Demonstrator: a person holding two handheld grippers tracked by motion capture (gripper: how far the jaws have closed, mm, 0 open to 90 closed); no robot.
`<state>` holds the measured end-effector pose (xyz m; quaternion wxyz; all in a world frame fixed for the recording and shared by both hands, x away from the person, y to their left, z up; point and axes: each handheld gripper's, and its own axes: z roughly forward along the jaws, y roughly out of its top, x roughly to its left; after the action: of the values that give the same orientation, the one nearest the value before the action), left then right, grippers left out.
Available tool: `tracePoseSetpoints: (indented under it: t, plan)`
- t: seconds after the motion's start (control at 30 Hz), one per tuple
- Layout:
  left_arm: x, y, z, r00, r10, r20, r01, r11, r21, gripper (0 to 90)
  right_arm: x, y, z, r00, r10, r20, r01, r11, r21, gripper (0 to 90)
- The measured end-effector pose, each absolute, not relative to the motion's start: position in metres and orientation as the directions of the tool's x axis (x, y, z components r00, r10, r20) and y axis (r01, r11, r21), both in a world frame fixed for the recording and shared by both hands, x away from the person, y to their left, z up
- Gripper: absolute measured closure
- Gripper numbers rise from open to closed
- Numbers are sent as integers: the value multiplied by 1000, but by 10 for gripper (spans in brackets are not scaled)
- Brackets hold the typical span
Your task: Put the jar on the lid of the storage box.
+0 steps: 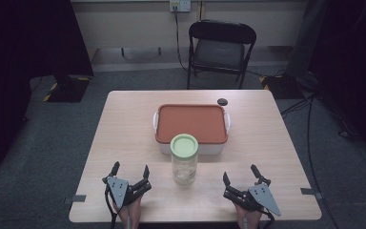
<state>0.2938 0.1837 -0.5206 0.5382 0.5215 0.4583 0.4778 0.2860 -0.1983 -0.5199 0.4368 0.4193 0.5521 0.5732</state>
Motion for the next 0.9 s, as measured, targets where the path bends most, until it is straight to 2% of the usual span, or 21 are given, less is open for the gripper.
tracePoseSetpoints:
  t: [0.57,0.7,0.9]
  plan:
    - [294,184,-520,110,994,2,-35,2,999,2,286,-198,-520,-273,962,-2,-39,-9,999,5]
    - [297,189,-520,129,991,-33,-22,36,999,0,286,-198,-520,-274,962,-2,-39,-9,999,5]
    - [296,189,-520,123,992,-34,-21,37,999,0,286,-198,-520,-268,963,-2,-39,-9,999,5]
